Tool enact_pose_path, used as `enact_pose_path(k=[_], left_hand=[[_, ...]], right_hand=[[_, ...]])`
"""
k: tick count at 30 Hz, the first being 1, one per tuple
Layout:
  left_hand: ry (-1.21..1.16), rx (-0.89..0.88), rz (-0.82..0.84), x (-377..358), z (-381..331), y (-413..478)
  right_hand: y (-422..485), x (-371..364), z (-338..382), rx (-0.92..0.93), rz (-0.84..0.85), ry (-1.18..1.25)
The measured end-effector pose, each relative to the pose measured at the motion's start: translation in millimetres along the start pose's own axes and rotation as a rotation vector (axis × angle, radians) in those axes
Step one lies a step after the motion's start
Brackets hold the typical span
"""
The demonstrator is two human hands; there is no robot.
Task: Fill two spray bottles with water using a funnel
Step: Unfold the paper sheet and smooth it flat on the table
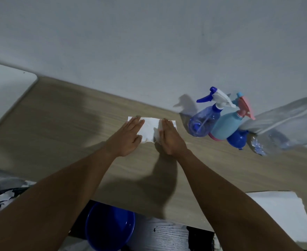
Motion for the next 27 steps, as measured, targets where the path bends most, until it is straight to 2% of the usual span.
enact_pose_path(k=[6, 9, 13, 17, 22, 27], left_hand=[[-0.04, 0.071, -0.179, 0.7, 1.5, -14.9], [0.002, 0.098, -0.234, 0.4, -12.5, -21.0], [0.019, 0.172, -0.23, -2.6, -32.5, -37.0], [0.049, 0.149, -0.143, -7.2, -55.9, -52.3], [-0.113, 0.231, -0.123, -16.9, -78.7, -78.7], [-0.325, 0.287, -0.238, -40.8, -141.3, -109.7]], right_hand=[[-18.4, 6.6, -33.7, 0.116, -0.07, 0.04], [-32.3, 2.3, -28.7, 0.097, -0.151, 0.046], [-55.3, 0.9, -15.3, 0.104, -0.168, 0.014], [-76.1, 5.6, -13.1, 0.131, -0.048, -0.094], [-123.4, 24.0, -23.7, 0.133, -0.04, 0.158], [-194.2, 38.8, -57.4, 0.089, -0.096, 0.305]])
Point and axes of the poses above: each hand's wrist, its own y-axis towards the middle knuckle, its own x-axis out of the back of the hand, z = x × y, the point moved 1 cm from there along y, towards the middle knuckle, and after that the axes turned 3 degrees about -y, right-handed, at the moved point
